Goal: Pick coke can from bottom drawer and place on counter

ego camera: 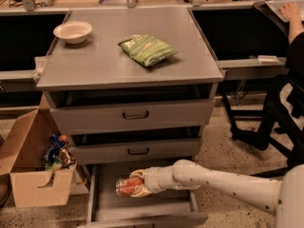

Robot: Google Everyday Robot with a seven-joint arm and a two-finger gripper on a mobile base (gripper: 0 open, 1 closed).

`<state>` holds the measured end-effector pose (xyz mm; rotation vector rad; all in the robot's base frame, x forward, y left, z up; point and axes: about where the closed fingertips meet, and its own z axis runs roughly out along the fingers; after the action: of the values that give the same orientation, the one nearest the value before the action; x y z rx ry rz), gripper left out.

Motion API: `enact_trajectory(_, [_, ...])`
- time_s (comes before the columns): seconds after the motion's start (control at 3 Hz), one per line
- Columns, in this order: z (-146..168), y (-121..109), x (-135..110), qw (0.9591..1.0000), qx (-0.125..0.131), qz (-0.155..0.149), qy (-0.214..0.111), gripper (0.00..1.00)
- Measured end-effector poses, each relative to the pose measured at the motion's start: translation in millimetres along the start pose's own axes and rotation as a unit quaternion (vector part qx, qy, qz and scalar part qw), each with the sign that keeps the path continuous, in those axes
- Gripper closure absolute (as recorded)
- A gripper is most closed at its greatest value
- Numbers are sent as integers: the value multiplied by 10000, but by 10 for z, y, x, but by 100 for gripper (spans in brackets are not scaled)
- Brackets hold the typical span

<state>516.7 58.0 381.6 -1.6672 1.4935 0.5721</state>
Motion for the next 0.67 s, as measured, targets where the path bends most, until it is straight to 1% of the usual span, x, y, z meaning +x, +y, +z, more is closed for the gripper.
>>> enact_trajectory(0.33, [-482, -6, -745, 9988, 236, -431, 3, 100])
enact_trajectory(0.67, [-673, 167, -1095, 9962, 285, -745, 363, 100])
